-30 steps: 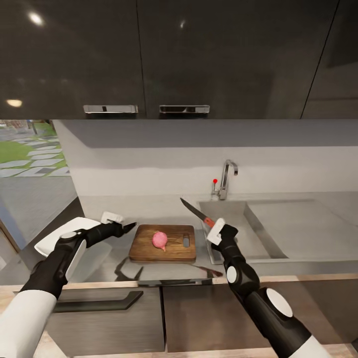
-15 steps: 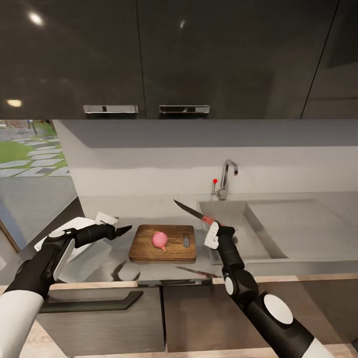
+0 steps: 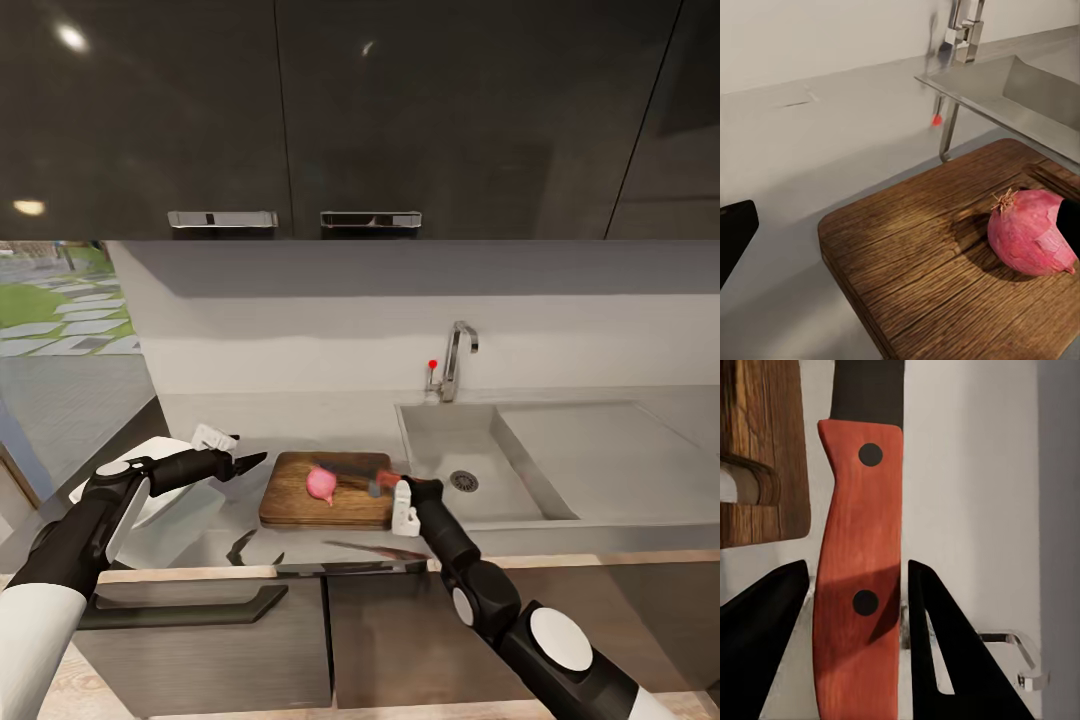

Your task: In the kitchen, take the Vidalia onion out of the sink, dice it on the chopping board with the paring knife, put the diced onion into the bowl on the countertop, then place both the paring knife and the chopping board into the sink.

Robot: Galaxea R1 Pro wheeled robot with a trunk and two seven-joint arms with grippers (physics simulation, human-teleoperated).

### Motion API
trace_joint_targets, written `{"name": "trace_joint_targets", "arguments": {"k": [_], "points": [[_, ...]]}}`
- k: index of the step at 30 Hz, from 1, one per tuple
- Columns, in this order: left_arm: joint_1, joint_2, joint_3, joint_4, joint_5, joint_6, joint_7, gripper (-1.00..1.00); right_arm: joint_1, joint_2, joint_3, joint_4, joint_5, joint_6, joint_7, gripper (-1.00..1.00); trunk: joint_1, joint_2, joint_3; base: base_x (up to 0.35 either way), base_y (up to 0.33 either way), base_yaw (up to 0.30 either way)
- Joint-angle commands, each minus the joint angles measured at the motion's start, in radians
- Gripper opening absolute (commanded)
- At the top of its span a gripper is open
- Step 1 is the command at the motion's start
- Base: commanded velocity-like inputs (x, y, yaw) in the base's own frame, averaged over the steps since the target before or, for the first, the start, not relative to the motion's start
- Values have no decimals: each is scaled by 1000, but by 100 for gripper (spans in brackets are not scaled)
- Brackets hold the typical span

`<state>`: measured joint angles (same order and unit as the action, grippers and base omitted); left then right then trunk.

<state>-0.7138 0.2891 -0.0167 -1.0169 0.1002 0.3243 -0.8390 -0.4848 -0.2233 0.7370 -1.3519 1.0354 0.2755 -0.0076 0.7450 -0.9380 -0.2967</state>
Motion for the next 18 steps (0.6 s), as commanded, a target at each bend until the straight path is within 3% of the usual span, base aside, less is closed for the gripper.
{"name": "trace_joint_targets", "arguments": {"k": [1, 6, 18], "points": [[-1, 1, -2, 0, 10, 10, 0, 100, -1, -2, 2, -1, 13, -2, 9, -100, 0, -1, -1, 0, 0, 0], [-1, 1, -2, 0, 10, 10, -1, 100, -1, -4, 0, -1, 49, -24, 23, -100, 0, -1, -1, 0, 0, 0], [-1, 0, -5, -2, 10, 10, -1, 100, -1, -4, 0, -1, 65, -69, 31, -100, 0, -1, -1, 0, 0, 0]]}}
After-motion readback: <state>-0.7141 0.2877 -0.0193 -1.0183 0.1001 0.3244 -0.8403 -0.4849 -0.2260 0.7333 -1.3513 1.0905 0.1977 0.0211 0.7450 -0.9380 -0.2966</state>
